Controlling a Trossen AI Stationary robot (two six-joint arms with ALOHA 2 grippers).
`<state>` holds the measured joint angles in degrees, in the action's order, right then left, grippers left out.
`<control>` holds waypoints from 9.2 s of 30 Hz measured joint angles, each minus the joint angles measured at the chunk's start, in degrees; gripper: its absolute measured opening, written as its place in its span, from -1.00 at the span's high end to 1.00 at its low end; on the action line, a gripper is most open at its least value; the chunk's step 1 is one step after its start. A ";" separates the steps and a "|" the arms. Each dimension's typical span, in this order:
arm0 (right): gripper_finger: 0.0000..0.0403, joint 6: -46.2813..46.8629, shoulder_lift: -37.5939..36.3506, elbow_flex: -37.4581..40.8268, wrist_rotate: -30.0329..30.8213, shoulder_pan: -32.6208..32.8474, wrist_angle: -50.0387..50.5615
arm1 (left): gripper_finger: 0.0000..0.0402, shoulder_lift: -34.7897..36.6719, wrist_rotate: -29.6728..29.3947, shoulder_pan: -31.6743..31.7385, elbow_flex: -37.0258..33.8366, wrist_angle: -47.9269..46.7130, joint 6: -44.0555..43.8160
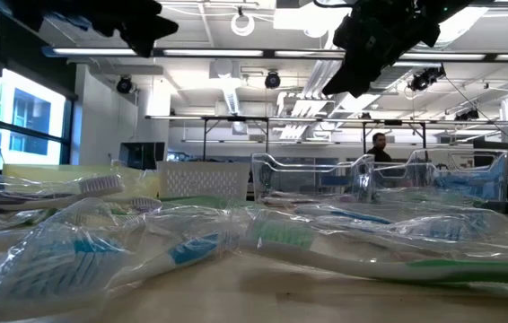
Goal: Pick & Place Toothbrushes
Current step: Put the violet toothbrush into the left transparent bin
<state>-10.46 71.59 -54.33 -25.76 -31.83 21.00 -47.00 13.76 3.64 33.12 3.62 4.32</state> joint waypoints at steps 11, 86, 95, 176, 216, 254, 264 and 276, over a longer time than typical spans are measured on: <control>0.99 -0.27 0.00 0.00 0.20 0.00 0.17 | 0.03 -4.74 -15.41 -13.50 0.00 -12.24 -25.77; 0.99 -6.36 0.00 -0.02 0.26 -0.02 0.28 | 0.03 -27.91 -20.80 -22.40 -0.02 -22.18 -87.30; 0.99 -6.36 0.00 -0.02 0.26 -0.02 0.28 | 0.03 -28.68 -20.99 -22.40 -0.02 -24.74 -88.73; 0.99 -6.34 0.00 0.00 0.18 -0.02 -5.31 | 0.95 -18.80 -1.95 11.66 2.50 20.41 -8.56; -0.01 0.56 14.13 0.00 12.25 17.75 -42.24 | 0.95 -18.82 0.41 13.25 10.25 20.36 5.90; 0.06 5.73 21.84 0.00 12.13 20.76 -55.25 | 0.95 -22.73 0.61 10.21 10.25 28.27 5.70; 0.62 5.73 21.81 -0.02 12.20 20.76 -54.59 | 0.95 -22.73 0.63 10.21 10.25 27.95 5.73; 0.91 5.71 21.81 -0.02 12.28 20.76 -54.47 | 0.95 -22.71 0.54 10.21 10.25 27.73 5.74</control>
<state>-4.75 93.41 -54.35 -13.47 -11.07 -33.47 -69.71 14.31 13.85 43.38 31.35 10.06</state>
